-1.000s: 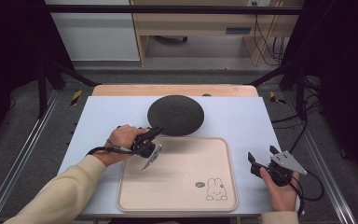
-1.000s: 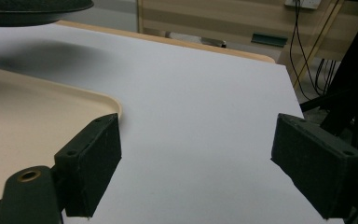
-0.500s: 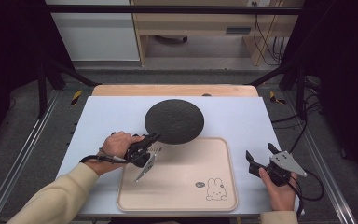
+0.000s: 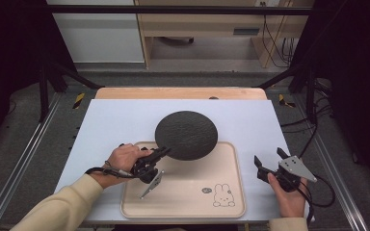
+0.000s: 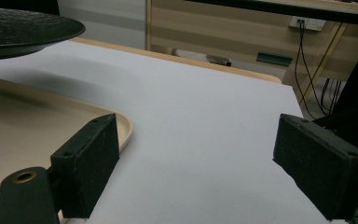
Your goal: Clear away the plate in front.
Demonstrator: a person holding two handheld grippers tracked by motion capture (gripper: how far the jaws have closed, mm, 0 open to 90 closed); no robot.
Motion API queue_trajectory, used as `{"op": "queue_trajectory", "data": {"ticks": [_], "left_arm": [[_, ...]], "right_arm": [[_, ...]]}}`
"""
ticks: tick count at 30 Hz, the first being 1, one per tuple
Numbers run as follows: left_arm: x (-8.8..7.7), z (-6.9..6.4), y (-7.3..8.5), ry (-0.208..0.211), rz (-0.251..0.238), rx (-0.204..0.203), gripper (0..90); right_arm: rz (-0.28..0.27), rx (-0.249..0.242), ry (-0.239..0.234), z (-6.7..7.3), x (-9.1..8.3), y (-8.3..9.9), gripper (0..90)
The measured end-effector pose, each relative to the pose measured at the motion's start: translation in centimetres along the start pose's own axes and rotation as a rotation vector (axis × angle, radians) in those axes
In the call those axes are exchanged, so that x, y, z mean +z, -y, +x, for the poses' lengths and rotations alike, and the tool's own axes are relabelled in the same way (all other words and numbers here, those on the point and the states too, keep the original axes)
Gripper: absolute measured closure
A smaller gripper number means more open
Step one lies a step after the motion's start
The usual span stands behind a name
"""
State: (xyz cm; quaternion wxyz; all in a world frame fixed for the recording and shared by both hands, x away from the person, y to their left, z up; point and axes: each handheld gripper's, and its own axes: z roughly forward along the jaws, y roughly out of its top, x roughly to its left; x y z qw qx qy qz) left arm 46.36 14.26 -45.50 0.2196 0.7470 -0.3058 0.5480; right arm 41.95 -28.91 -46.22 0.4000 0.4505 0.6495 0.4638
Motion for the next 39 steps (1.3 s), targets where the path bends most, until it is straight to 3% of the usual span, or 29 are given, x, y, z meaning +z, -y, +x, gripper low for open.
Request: {"op": "queue_trajectory", "data": {"ticks": [13,20,39], "left_arm": [[-0.9,-0.8,-1.8,0.007,-0.054,0.018,82.6],[-1.1,-1.2,-2.1,0.005,-0.071,0.006,82.5],[-1.5,-2.4,-3.0,0.03,-0.097,0.021,82.5]], "right_arm": [[0.007,0.007,0.002,0.1,0.0,0.0,14.2],[0.01,0.003,0.004,0.1,0.0,0.0,14.2],[0.018,0.001,0.008,0.1,0.0,0.1,14.3]]}}
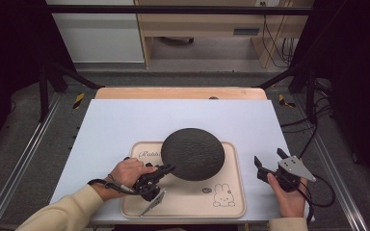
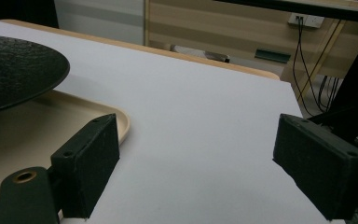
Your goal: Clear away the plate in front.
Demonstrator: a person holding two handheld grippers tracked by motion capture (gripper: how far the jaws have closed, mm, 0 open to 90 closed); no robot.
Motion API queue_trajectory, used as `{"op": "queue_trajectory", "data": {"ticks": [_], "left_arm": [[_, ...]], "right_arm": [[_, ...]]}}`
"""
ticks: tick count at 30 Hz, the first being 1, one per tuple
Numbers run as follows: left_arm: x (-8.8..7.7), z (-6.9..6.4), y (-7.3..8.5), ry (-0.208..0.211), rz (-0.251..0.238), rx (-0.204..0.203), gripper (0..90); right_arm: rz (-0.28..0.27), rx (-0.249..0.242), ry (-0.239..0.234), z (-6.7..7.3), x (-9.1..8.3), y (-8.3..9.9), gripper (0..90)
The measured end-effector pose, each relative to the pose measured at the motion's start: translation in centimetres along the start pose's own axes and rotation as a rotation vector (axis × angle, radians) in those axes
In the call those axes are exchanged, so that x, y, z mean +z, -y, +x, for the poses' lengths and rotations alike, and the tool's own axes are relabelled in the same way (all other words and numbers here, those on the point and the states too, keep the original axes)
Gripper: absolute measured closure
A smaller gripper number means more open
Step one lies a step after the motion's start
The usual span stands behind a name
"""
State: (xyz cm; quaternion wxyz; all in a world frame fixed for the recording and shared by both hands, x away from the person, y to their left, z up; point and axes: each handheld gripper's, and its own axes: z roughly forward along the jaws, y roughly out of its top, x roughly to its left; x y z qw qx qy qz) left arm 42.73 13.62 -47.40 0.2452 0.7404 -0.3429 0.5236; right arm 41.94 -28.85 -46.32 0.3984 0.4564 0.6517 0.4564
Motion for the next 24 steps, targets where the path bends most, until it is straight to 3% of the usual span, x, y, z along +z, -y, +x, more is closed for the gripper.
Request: {"op": "queue_trajectory", "data": {"ticks": [24], "left_arm": [[-0.6,-1.1,-0.3,0.016,-0.004,-0.002,82.3]], "right_arm": [[0.012,-0.007,0.005,0.0,0.0,0.0,14.3]]}}
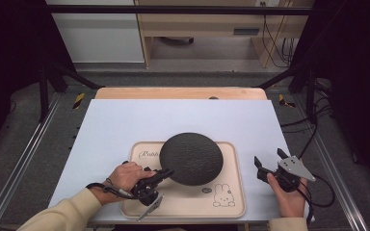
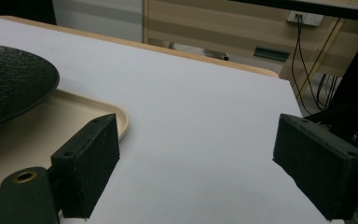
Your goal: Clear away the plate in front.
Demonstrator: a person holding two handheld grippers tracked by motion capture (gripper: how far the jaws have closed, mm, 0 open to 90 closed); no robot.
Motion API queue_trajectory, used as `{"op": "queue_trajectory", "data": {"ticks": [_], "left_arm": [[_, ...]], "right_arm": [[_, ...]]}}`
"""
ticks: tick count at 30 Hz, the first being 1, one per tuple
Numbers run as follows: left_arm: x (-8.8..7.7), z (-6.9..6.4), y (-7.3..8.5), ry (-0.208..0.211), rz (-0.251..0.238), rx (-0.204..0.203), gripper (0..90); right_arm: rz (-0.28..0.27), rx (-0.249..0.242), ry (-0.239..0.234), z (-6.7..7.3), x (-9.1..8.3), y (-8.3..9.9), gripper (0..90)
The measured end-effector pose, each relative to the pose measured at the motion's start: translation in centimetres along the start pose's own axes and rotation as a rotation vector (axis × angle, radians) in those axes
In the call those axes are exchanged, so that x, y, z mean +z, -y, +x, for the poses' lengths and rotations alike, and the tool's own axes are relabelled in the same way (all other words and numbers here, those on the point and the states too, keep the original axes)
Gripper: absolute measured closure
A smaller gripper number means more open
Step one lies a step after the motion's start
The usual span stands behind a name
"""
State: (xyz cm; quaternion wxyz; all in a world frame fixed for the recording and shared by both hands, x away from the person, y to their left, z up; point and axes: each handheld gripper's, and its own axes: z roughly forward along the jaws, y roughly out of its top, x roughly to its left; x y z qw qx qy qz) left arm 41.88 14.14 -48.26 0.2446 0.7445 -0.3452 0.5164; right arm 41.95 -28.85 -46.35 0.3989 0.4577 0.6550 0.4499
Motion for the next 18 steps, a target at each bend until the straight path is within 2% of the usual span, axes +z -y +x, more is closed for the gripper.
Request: {"op": "queue_trajectory", "data": {"ticks": [18], "left_arm": [[-0.13,-0.72,-0.16,0.007,-0.009,-0.001,82.0]], "right_arm": [[0.001,-0.001,0.004,0.0,-0.03,-0.01,14.3]]}}
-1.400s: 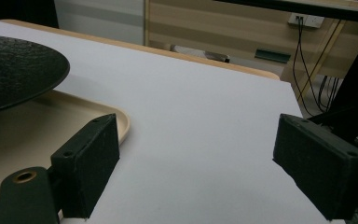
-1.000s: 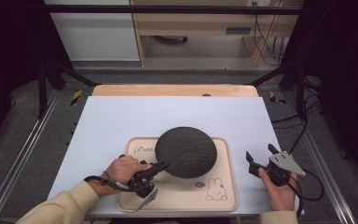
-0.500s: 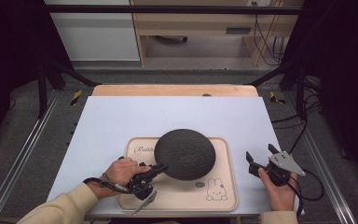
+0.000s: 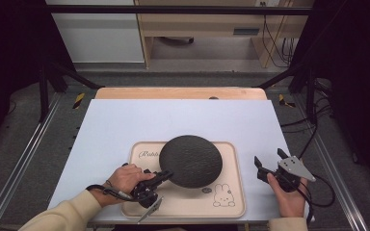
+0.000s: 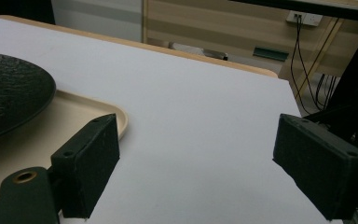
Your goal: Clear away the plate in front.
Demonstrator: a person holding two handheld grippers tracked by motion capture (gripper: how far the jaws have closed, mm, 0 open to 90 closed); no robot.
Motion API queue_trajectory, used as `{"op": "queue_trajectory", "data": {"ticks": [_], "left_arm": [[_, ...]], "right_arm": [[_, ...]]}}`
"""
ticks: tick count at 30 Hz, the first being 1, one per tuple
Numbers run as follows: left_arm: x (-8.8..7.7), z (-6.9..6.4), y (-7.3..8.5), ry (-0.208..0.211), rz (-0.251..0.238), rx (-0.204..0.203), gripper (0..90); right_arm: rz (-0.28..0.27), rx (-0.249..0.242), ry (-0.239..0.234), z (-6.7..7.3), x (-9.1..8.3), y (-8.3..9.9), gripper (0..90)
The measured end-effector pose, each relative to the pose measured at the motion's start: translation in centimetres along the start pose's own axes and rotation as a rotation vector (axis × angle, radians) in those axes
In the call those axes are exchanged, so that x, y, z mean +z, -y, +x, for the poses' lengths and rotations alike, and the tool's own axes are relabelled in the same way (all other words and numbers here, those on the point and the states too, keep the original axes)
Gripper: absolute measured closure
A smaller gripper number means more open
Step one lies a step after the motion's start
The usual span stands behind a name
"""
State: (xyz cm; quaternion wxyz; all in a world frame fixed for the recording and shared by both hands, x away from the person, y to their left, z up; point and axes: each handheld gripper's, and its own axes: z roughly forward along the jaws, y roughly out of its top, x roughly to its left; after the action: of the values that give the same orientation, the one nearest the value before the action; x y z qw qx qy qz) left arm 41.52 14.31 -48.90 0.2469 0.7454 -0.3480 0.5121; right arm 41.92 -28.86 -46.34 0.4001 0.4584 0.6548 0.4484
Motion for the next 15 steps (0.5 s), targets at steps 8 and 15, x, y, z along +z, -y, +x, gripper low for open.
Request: {"op": "queue_trajectory", "data": {"ticks": [8,15], "left_arm": [[-0.43,-0.1,-0.1,0.003,-0.013,0.004,81.9],[-0.46,-0.6,0.05,0.024,-0.018,0.024,81.8]], "right_arm": [[-0.001,0.005,0.002,0.0,-0.04,-0.02,14.3],[0.001,0.0,0.002,0.0,-0.01,0.0,14.4]]}}
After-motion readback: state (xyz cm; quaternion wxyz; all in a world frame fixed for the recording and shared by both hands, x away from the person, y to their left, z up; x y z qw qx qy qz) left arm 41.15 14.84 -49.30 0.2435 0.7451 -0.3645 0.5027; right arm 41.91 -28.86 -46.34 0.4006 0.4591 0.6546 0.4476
